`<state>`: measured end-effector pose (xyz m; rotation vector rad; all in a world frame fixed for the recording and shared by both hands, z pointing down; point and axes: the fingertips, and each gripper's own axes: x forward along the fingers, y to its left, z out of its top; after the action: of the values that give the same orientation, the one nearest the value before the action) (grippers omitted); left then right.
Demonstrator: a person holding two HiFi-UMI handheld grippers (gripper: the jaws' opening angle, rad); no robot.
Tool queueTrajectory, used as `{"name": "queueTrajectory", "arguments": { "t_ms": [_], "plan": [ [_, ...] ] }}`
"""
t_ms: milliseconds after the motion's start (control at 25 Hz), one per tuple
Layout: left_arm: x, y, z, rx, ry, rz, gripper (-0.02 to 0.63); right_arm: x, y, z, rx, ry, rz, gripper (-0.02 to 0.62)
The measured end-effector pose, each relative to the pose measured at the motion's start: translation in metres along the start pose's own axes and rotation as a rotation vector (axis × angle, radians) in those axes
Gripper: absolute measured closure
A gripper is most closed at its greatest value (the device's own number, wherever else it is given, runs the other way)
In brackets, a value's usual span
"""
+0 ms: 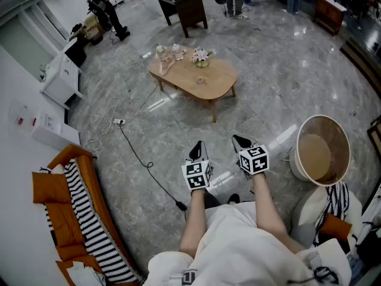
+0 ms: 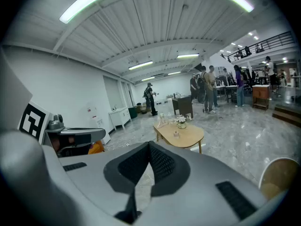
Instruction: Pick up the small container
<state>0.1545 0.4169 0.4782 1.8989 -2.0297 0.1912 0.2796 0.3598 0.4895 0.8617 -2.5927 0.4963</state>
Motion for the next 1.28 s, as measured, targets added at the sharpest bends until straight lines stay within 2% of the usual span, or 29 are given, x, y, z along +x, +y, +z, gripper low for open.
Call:
{"name": "queueTrajectory", "arguments": {
  "t_ms": [160,440,600,880,1040,1280],
  "plan": [
    [0.008,0.004,0.014,0.03,-0.021,-0.008,0.598,0.007,-0.004,0.017,-0.014,-0.036,-0.003,0.528],
    [-0.007,0.005,0.019,0.057,-0.029,-0.004,0.598,0.003,0.005,0.02,-0.022,-0.051,-0.002,0.528],
    [-0.005,0.02,0.02,0.026,-0.042,0.016,0.598,0.011,0.011,0.019,-0.033,-0.069,-0.002,0.528],
    [0.023,0.021,0.023,0.016,-0.041,-0.017,0.598,0.03,-0.003,0.028,-0.003,-0.076,0.007,0.528],
    [0.04,0.028,0.038,0.014,-0.042,-0.033,0.598,0.039,-0.002,0.047,0.031,-0.103,0.065,0.526],
    [0.082,0.047,0.064,-0.006,-0.049,-0.057,0.598,0.073,-0.014,0.08,0.046,-0.11,0.074,0.528]
  ]
}}
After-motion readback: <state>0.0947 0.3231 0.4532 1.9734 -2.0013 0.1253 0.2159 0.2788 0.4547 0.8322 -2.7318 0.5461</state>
